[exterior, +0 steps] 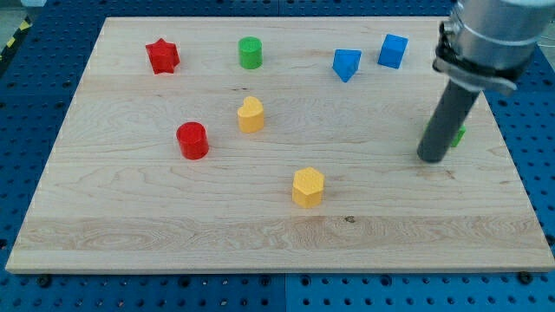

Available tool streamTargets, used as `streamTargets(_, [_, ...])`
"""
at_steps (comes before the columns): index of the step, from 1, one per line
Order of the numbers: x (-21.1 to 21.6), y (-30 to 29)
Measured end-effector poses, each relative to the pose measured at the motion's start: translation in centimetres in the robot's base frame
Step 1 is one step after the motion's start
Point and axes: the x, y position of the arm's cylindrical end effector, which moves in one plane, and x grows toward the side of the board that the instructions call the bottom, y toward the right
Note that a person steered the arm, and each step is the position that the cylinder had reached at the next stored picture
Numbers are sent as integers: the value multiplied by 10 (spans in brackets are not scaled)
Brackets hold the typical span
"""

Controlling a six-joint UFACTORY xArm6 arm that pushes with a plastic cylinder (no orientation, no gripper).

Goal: Push the green star towards the center right of the board

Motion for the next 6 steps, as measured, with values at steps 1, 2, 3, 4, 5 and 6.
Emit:
streamTargets(1, [-25, 0])
streamTargets(2, [-50, 0])
streamTargets(3, [-41, 1])
streamTargets(4, [-8, 11])
streamTargets(5, [-44, 24])
streamTargets(6, [-47, 24])
